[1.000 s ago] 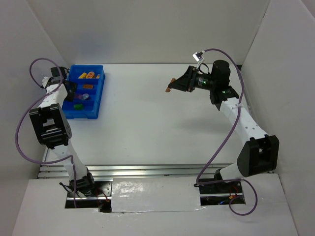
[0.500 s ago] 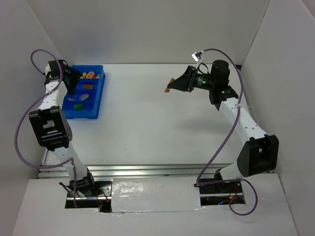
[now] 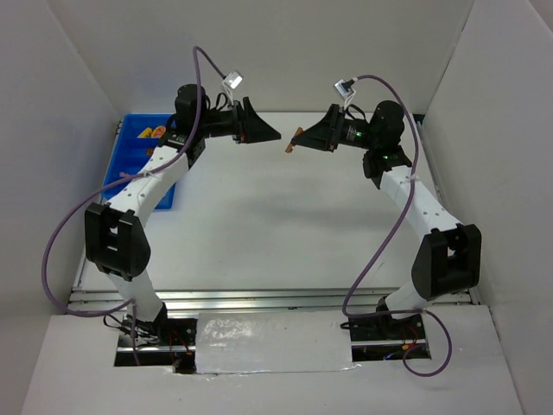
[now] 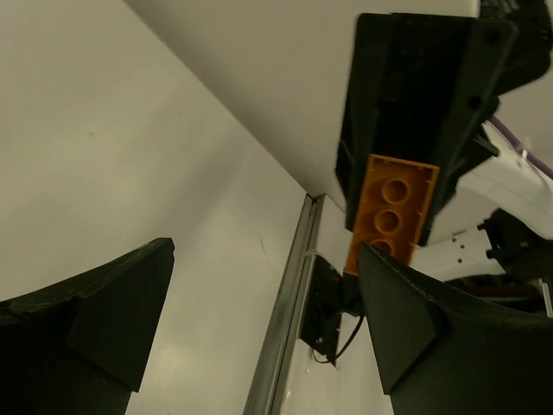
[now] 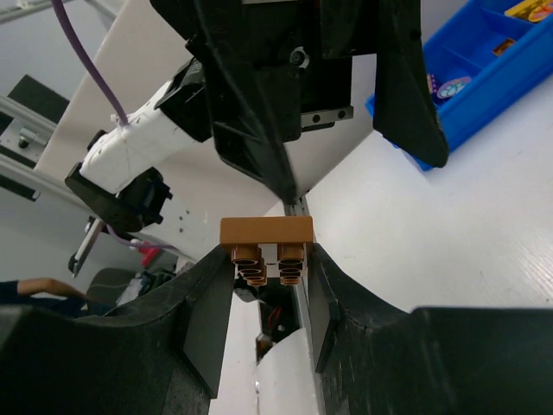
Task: Sort the legos into containers by color
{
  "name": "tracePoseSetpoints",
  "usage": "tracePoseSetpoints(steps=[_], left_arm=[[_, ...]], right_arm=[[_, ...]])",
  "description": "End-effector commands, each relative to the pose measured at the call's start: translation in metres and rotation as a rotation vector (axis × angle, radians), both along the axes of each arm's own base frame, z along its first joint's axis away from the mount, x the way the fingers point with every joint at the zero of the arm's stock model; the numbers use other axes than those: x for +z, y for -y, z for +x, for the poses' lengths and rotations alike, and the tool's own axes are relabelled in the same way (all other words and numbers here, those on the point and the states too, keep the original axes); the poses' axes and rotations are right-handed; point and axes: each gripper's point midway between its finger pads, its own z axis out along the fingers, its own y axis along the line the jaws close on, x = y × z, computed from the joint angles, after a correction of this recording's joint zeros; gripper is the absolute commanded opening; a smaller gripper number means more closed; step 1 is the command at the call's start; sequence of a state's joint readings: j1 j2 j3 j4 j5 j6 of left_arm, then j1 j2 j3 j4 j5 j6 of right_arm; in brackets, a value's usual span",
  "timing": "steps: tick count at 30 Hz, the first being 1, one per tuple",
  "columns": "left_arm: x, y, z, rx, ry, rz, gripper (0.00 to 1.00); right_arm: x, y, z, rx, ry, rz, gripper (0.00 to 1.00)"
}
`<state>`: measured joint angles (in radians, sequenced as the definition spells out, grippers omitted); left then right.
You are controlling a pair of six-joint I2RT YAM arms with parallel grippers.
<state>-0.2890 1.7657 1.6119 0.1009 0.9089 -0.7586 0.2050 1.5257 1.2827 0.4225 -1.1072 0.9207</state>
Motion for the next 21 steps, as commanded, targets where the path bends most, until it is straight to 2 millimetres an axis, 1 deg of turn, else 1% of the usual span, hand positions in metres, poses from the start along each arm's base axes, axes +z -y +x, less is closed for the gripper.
tracePoseSetpoints(steps=[1, 3, 6, 11, 12, 14, 17, 18, 21], left_arm=[[0.041, -0.004, -0.032, -0.143, 0.176, -0.053, 1.00], [0.044, 0.005, -0.044, -0.190, 0.188, -0.065, 1.00], [0.047, 0.013, -0.057, -0.253, 0.197, -0.083, 0.98], [0.050, 0.016, -0.070, -0.322, 0.201, -0.129, 0.97], [0.054, 0.020, -0.075, -0.340, 0.202, -0.147, 0.97], [0.054, 0.025, -0.077, -0.363, 0.198, -0.151, 0.97], [0.055, 0.032, -0.079, -0.374, 0.203, -0.141, 0.96], [0.056, 0.035, -0.080, -0.380, 0.204, -0.141, 0.96], [0.058, 0.039, -0.081, -0.385, 0.205, -0.137, 0.94]], right_arm=[[0.030, -0.004, -0.014, 0.065, 0.110, 0.038, 0.00], [0.030, -0.006, -0.014, 0.066, 0.099, 0.030, 0.00], [0.027, -0.006, -0.014, 0.064, 0.100, 0.022, 0.00], [0.030, -0.004, -0.011, 0.056, 0.100, 0.021, 0.00], [0.029, -0.006, -0.010, 0.060, 0.091, 0.023, 0.00], [0.033, -0.007, -0.010, 0.065, 0.100, 0.027, 0.00], [0.030, -0.007, -0.007, 0.056, 0.097, 0.015, 0.00], [0.028, -0.007, -0.005, 0.047, 0.114, 0.006, 0.00], [0.017, -0.008, 0.000, 0.045, 0.084, -0.012, 0.00]])
